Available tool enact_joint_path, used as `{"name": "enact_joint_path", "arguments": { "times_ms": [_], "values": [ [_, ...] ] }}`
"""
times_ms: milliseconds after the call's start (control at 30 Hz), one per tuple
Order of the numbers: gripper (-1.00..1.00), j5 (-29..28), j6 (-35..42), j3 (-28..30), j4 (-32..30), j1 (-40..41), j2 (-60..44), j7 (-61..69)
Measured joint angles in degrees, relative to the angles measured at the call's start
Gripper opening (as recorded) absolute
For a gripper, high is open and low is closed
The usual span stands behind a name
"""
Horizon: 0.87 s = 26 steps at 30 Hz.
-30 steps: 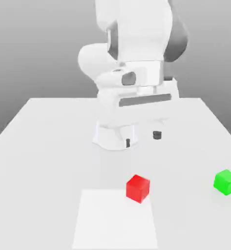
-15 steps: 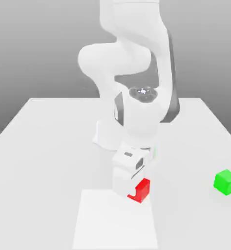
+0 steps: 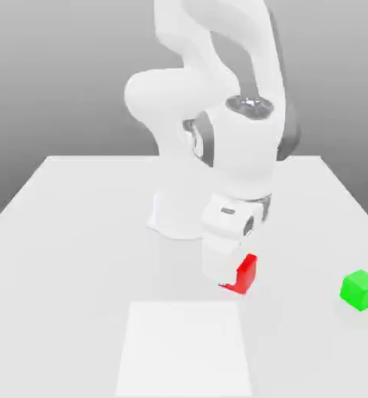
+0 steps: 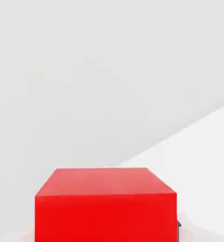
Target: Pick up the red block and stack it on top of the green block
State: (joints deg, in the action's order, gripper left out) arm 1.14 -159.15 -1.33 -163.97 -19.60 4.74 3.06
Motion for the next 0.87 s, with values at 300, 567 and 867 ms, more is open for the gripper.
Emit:
{"name": "enact_joint_path", "arguments": {
  "times_ms": [300,567,867],
  "values": [
    [-1.0,0.3,4.5,-5.5,7.7,-10.9,-3.2,7.2],
    [-1.0,-1.6,8.4,-9.8,14.6,-19.6,-6.2,12.0],
    [1.0,-6.6,-0.6,-7.8,15.8,-21.2,-16.7,9.0]
  ]
}}
